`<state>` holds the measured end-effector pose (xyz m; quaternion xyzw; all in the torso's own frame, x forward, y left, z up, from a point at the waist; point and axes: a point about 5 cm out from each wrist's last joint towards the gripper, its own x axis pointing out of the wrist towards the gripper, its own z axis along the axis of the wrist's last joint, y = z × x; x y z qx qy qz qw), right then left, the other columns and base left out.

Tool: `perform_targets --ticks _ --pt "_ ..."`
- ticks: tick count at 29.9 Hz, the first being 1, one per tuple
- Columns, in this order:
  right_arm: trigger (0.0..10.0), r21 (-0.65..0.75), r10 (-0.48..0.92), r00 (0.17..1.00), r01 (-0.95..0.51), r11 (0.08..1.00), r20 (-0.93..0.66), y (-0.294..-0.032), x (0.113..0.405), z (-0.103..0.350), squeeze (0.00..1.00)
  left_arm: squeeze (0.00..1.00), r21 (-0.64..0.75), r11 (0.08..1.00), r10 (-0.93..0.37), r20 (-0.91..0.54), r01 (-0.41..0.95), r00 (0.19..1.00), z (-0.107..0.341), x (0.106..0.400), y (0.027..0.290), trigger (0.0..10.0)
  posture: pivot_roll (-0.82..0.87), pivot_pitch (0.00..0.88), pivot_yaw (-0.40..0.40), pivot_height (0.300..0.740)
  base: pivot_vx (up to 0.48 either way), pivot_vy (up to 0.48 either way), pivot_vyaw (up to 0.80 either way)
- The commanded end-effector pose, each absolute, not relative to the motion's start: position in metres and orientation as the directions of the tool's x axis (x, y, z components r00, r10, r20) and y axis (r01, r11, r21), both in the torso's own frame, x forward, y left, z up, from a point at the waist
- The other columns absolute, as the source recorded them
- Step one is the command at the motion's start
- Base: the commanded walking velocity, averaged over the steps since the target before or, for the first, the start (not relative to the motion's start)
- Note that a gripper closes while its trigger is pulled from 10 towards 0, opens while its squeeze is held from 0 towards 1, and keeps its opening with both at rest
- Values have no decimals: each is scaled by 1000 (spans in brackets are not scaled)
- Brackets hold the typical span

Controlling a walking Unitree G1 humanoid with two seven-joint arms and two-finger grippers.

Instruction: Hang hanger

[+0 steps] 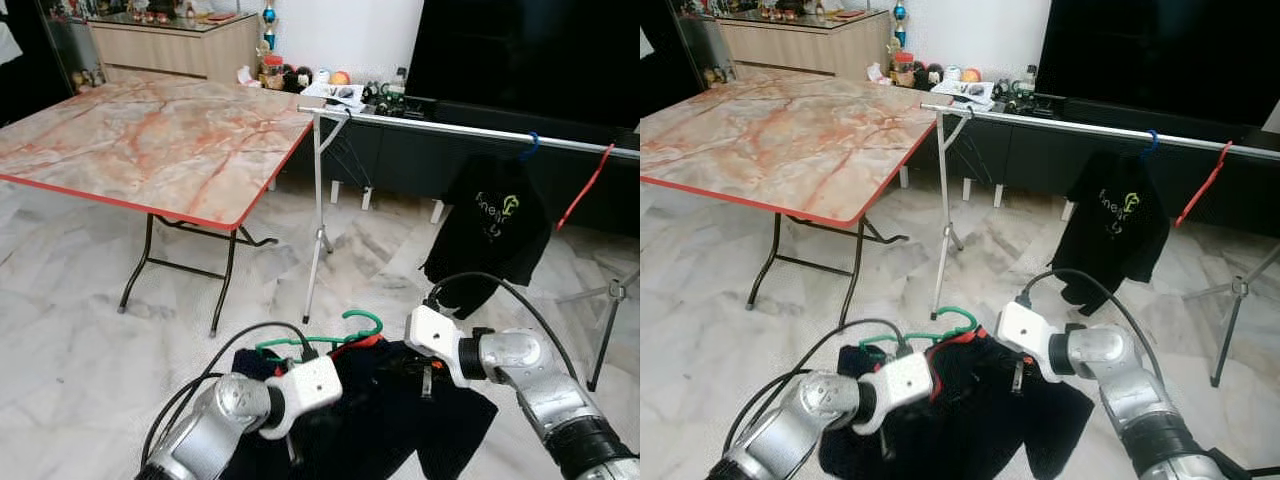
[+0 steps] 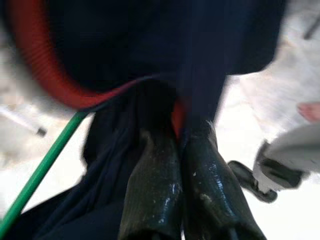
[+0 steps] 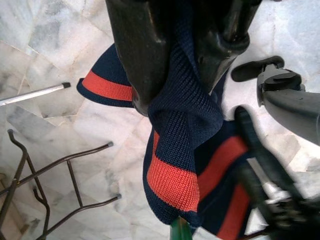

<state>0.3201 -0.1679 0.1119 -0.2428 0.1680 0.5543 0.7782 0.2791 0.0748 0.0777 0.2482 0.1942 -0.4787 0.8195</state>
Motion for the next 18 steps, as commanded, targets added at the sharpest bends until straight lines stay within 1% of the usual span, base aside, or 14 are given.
perform_targets --ticks 1,2,3,4,5,7,8,9,10,12,18 --pt "10000 -213 799 331 -943 257 -502 -167 321 120 0 200 234 467 -646 -569 853 510 76 285 78 0 131 0 -69 740 0 0 0" --pt "10000 -212 798 332 -943 258 -504 -167 321 119 0 0 258 473 -626 -574 842 527 76 287 80 4078 130 0 -70 740 0 0 0" --pt "10000 -212 797 333 -942 260 -504 -167 321 119 0 0 274 477 -613 -577 835 539 75 288 81 4078 130 0 -70 740 0 0 0" --pt "10000 -213 788 331 -943 256 -519 -168 321 117 0 0 285 468 -608 -583 836 539 75 289 83 10000 129 0 -69 740 0 0 0" --pt "10000 -213 788 331 -943 256 -519 -168 321 117 0 0 285 468 -608 -583 836 539 75 289 83 10000 129 0 -69 740 0 0 0" --pt "10000 -217 768 326 -945 245 -552 -170 320 113 0 0 274 399 -654 -583 875 481 78 284 85 10000 129 0 -70 740 0 0 0" --pt "10000 -220 760 324 -945 241 -563 -171 320 112 0 369 267 352 -680 -586 897 441 79 280 85 10000 129 0 -69 740 0 0 0" --pt "10000 -225 749 324 -945 236 -577 -172 320 110 0 949 264 260 -720 -588 929 369 82 273 88 10000 130 0 -69 740 0 0 0" --pt "10000 -228 745 325 -945 234 -583 -172 320 109 0 1000 254 227 -737 -587 940 336 83 269 89 10000 132 0 -68 740 0 0 0" --pt "10000 -232 740 330 -943 237 -586 -172 321 109 0 1000 226 227 -744 -587 947 319 85 267 93 10000 131 0 -68 740 0 0 0" --pt "10000 -242 727 337 -941 237 -599 -171 321 106 0 1000 196 277 -730 -593 941 339 90 267 108 10000 134 0 -68 740 0 0 0"
